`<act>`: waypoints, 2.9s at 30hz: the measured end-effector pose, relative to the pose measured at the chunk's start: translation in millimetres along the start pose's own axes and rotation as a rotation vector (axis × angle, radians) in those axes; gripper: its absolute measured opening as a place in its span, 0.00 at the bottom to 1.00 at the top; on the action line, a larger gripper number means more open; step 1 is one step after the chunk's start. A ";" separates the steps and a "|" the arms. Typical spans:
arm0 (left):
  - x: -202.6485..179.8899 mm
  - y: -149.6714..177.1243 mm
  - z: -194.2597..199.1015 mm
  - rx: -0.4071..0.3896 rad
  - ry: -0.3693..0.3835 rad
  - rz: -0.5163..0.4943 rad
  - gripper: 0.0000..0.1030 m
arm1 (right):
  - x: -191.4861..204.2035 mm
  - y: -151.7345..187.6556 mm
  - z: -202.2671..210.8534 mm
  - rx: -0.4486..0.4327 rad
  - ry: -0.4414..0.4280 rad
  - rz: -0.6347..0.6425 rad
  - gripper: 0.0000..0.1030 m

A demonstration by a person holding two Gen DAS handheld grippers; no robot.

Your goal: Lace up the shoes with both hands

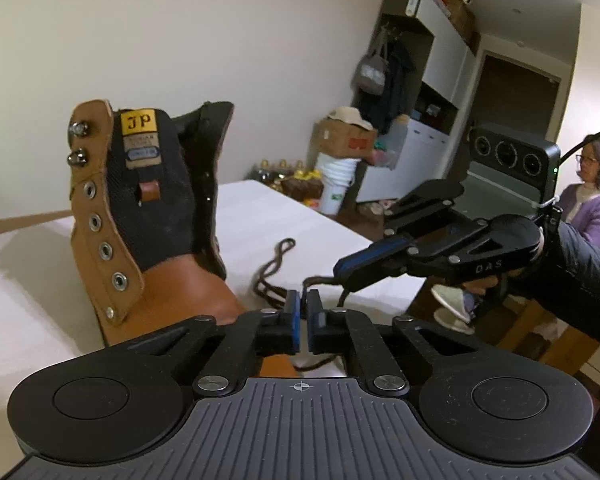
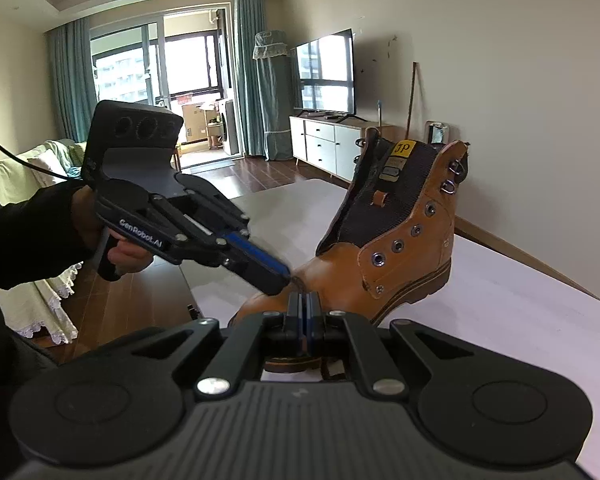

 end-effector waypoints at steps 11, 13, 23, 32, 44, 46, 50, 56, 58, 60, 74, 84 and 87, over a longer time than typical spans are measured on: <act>14.2 -10.0 31.7 -0.008 0.004 -0.012 0.02 | 10.9 -1.7 -9.1 -0.067 0.006 0.066 0.20; 14.0 -10.4 36.9 -0.003 0.005 -0.019 0.02 | 15.5 -7.2 -15.9 -0.089 -0.020 0.094 0.20; 16.5 -4.0 52.0 0.004 -0.010 -0.028 0.02 | 30.7 -15.7 -51.4 -0.064 -0.077 0.185 0.09; 31.4 -4.0 55.5 -0.019 -0.030 0.003 0.02 | 36.4 -21.2 -60.1 -0.018 0.012 0.192 0.03; 92.2 -48.1 34.5 -0.015 -0.292 0.213 0.55 | 40.7 -29.0 -69.5 0.052 0.281 0.314 0.03; 94.4 -52.0 27.3 0.006 -0.300 0.232 0.52 | 41.8 -29.3 -72.9 0.061 0.310 0.328 0.03; 97.8 -56.6 12.6 0.051 -0.308 0.259 0.40 | 41.2 -29.9 -77.7 0.064 0.334 0.326 0.03; 100.5 -58.5 0.1 0.100 -0.320 0.257 0.31 | 37.6 -33.2 -83.7 0.065 0.342 0.312 0.03; 102.0 -58.3 1.8 0.108 -0.308 0.253 0.29 | 38.7 -34.1 -87.4 0.075 0.357 0.323 0.03; 106.7 -54.9 7.0 0.110 -0.283 0.255 0.26 | 41.0 -34.9 -92.2 0.092 0.383 0.347 0.03; 120.7 -47.2 16.6 0.095 -0.179 0.275 0.18 | 64.1 -33.1 -148.5 0.265 0.548 0.664 0.03; 123.4 -46.2 18.1 0.073 -0.154 0.275 0.19 | 67.5 -39.0 -168.1 0.270 0.494 0.643 0.03; 120.8 -44.1 22.1 0.069 -0.147 0.251 0.32 | 67.2 -39.7 -172.9 0.266 0.475 0.625 0.03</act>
Point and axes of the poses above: each gripper's, at about its wrist camera, not at the fingertips, and z roughly against the way its jaws point, x to its left, y to its underside, the point moved 4 cm from there along -z, roughly the way its jaws point, and after that the axes turned 2 degrees about y, right-handed, at the moved point
